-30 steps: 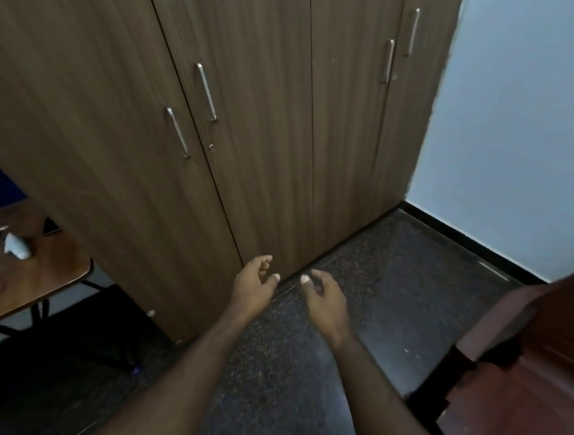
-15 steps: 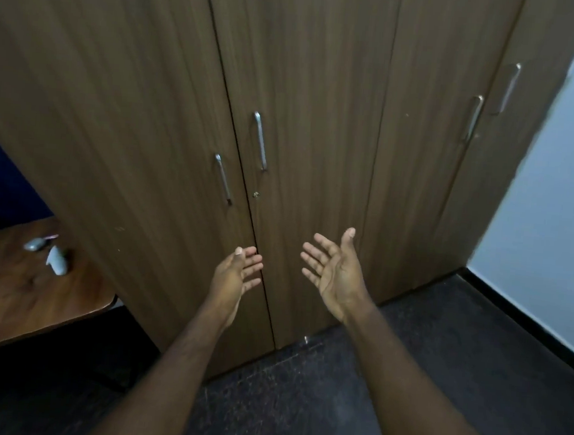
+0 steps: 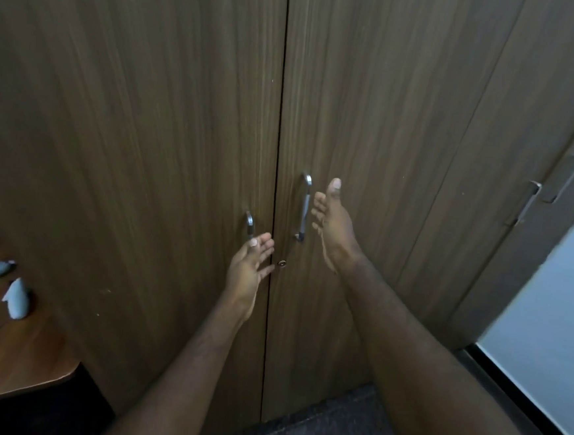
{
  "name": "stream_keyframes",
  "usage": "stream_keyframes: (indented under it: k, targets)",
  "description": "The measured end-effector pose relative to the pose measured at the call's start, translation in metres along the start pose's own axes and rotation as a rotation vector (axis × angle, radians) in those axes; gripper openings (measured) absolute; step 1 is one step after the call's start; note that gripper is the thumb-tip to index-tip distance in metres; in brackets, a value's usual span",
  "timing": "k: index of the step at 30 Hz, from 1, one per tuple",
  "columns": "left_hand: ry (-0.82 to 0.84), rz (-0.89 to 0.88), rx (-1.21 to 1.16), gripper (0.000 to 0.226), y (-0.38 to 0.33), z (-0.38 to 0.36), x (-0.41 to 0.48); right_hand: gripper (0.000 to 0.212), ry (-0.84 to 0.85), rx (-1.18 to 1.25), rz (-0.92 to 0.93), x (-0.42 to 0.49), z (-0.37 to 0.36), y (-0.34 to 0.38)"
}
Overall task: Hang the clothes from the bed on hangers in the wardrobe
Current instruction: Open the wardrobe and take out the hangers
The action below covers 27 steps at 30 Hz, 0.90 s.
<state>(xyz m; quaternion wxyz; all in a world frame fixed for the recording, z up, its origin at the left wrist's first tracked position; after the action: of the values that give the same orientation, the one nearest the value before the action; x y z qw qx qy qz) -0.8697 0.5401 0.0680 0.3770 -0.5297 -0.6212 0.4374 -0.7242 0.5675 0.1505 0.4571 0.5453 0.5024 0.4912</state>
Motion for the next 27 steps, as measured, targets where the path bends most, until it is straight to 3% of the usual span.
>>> stream_keyframes:
  k: [3, 9, 13, 21, 25, 27]
  targets:
    - [0.006, -0.053, -0.003, 0.041, -0.005, -0.001, 0.012, 0.08, 0.031, -0.019, 0.0, 0.007, -0.003, -0.009]
    - [-0.022, -0.133, 0.009, 0.034, -0.02, -0.006, 0.018, 0.108, 0.067, 0.014, -0.016, 0.009, 0.012, -0.013]
    - [0.018, -0.181, 0.081, 0.06, -0.027, -0.012, 0.006, 0.095, 0.067, 0.101, 0.001, -0.009, 0.033, -0.021]
    - [0.13, -0.042, 0.129, 0.101, 0.003, -0.065, -0.037, 0.105, 0.101, 0.165, 0.027, -0.064, 0.082, -0.019]
    - [0.062, -0.045, 0.1, 0.095, 0.013, -0.084, -0.066, 0.1, 0.07, 0.122, 0.032, -0.092, 0.112, -0.003]
    - [0.061, -0.051, 0.089, 0.087, 0.017, -0.094, -0.083, 0.078, -0.034, 0.071, 0.104, -0.108, 0.13, 0.011]
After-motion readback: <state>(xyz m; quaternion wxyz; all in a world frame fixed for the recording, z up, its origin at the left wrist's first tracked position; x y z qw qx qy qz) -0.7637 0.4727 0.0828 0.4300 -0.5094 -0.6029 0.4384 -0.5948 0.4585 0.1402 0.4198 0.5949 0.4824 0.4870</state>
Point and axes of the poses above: each hand's wrist, its own x-axis towards the middle knuckle, its own z-axis out of the back of the hand, y = z × x, the point moved 7 cm from there along x, towards the middle knuckle, and after that the axes turned 2 degrees about -y, right-handed, at the moved point
